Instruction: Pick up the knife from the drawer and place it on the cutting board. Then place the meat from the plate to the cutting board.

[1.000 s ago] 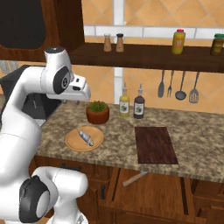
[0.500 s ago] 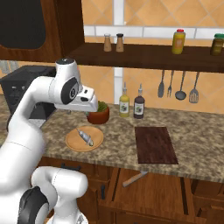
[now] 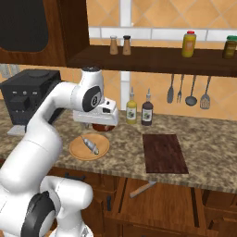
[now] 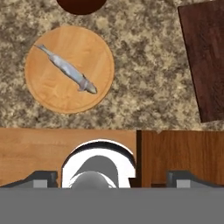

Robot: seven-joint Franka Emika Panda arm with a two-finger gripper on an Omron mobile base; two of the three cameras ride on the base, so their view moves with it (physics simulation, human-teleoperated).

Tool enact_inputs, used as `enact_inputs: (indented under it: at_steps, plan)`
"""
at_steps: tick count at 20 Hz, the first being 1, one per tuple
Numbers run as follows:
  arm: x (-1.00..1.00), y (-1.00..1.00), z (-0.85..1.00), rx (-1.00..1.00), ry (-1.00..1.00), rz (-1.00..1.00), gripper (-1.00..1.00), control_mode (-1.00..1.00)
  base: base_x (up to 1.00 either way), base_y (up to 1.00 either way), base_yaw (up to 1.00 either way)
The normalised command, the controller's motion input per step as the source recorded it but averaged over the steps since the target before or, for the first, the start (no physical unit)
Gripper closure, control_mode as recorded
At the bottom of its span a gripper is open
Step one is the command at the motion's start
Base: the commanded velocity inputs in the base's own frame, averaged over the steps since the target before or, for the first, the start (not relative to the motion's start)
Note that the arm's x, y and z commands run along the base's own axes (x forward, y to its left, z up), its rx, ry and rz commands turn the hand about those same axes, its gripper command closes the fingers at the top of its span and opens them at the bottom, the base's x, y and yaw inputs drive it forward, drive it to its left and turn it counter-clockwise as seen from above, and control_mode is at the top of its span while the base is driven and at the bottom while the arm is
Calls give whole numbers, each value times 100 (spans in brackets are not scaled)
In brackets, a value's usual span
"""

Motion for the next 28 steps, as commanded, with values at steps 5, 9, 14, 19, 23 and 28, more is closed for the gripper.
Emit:
enact_inputs:
  at_steps: [5,9,14,19,23,28]
  plan:
    - [-2,-41,-36,0,11,0,-100,-100,0,0,0]
    - [-19,-34,-43,0,1,0,-100,-100,0,0,0]
    - [-36,-7,-54,-1,3,0,-100,-100,0,0,0]
    - [-48,-31,-60,0,13,0,-100,-100,0,0,0]
    - [-21,-61,-24,0,22,0,-100,-100,0,0,0]
    - [-13,-75,-49,0,19,0,-100,-100,0,0,0]
